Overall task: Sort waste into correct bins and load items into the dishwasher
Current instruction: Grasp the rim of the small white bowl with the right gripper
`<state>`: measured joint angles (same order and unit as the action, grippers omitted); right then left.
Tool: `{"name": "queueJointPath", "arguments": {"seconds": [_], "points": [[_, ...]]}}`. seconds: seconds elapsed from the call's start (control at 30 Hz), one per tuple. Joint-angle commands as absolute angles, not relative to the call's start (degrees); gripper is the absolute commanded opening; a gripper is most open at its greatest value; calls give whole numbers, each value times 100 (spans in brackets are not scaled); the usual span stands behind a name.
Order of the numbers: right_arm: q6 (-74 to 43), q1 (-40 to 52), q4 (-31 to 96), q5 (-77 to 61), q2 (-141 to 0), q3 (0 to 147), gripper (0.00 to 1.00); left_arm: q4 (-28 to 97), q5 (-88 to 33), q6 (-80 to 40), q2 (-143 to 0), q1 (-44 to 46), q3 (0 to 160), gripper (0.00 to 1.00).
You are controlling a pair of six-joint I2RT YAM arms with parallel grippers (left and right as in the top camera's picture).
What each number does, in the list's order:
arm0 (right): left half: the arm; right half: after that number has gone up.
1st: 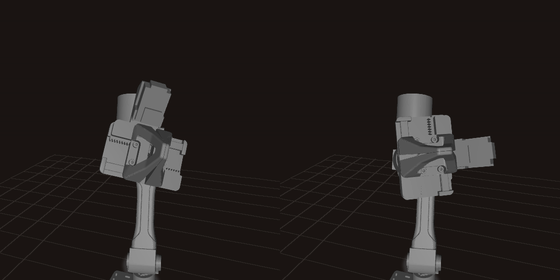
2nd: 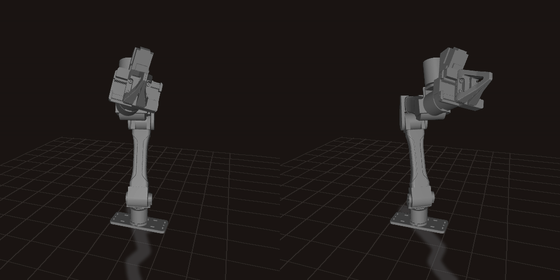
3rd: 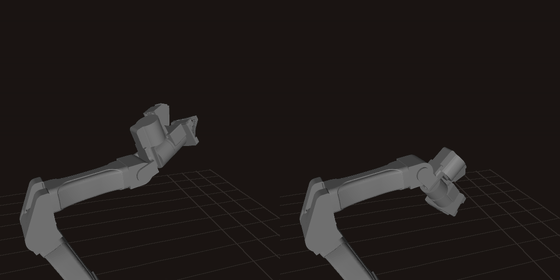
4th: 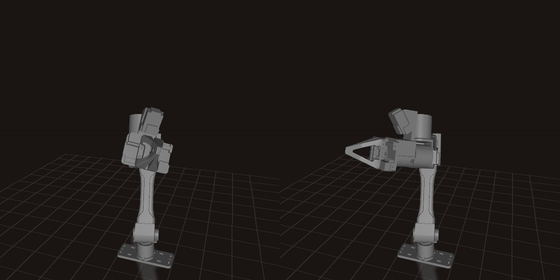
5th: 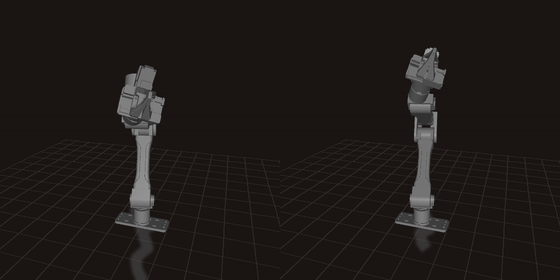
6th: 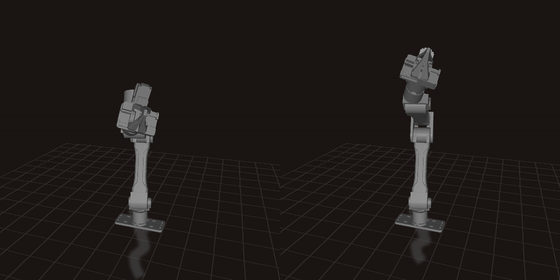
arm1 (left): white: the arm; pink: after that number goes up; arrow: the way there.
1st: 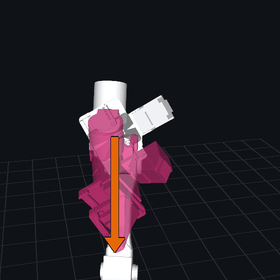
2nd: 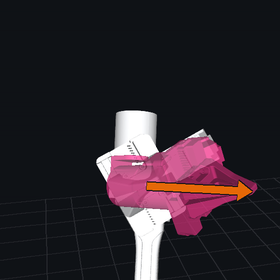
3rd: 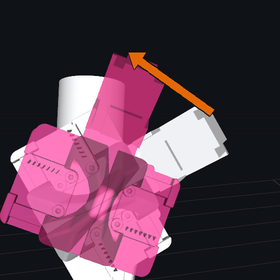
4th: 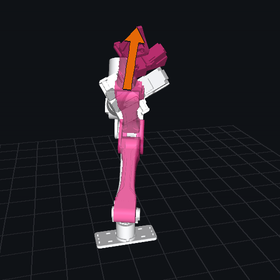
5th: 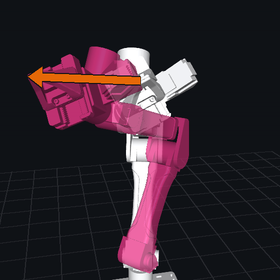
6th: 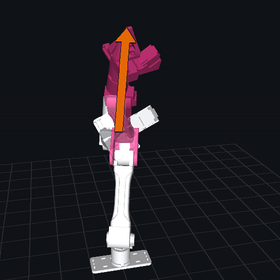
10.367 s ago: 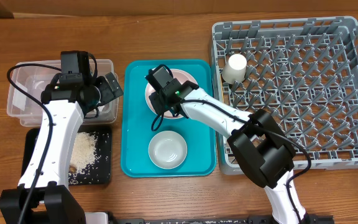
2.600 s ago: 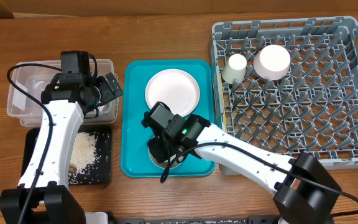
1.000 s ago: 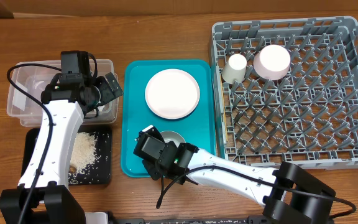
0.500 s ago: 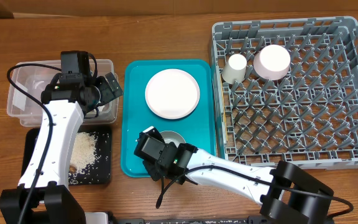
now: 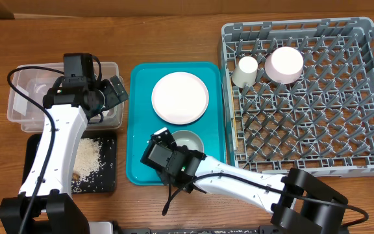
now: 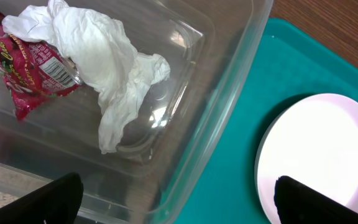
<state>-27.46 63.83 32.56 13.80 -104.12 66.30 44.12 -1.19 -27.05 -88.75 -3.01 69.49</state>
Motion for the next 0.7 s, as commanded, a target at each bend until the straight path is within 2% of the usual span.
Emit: {"name": "queueJointPath", "arguments": {"seconds": [0.0, 0.2, 0.67], "points": [[-2877, 6390, 3240, 1881, -10475, 6598, 17, 4392, -47, -2766, -8914, -307, 7002, 100], [-2877, 6390, 3315, 1876, -10475, 6598, 24, 4392, -47, -2766, -8914, -307, 7002, 100], [-2880, 6390, 3382, 1511, -10475, 6595, 23, 4392, -47, -2766, -8914, -307, 7002, 100]]}}
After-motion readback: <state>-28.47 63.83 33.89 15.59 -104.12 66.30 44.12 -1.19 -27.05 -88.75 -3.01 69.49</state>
